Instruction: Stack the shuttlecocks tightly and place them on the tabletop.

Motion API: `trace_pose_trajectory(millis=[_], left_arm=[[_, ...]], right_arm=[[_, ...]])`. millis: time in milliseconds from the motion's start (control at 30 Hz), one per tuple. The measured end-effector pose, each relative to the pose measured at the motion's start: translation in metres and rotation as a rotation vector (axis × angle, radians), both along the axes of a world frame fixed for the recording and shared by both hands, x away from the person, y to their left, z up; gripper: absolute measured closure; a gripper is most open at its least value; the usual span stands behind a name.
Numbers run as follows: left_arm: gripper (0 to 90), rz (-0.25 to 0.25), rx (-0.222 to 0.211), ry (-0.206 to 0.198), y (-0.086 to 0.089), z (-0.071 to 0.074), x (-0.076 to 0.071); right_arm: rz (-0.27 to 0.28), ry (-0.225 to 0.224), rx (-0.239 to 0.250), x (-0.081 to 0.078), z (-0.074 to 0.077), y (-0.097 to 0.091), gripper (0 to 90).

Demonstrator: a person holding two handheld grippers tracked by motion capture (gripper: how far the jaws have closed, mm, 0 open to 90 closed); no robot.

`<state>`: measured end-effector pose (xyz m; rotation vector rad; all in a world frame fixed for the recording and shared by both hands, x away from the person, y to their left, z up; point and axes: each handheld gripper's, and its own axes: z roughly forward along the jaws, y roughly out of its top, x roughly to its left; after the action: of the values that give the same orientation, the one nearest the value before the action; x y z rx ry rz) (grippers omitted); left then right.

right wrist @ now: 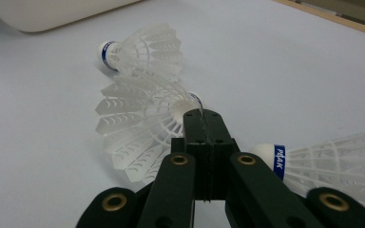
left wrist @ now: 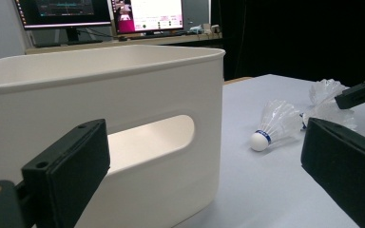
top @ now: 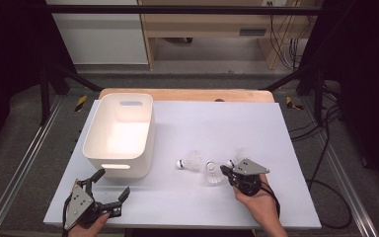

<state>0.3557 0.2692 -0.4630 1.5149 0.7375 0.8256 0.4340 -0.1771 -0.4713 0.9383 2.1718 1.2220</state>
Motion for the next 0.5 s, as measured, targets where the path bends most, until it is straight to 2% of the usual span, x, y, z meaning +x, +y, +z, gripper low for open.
trace_pose_trajectory(millis=[133, 500], left_arm=[[2.4, -0.002, 0.007, -0.005, 0.0003, 0.0007, -0.0008], [2.5, 0.012, -0.008, -0.003, 0.004, 0.0003, -0.0008]], right_arm=[[0.003, 0.008, -0.001, 0.0009, -0.0022, 0.0004, 90.0], [-0.006, 0.004, -0.014, 0.0022, -0.003, 0.0002, 90.0]])
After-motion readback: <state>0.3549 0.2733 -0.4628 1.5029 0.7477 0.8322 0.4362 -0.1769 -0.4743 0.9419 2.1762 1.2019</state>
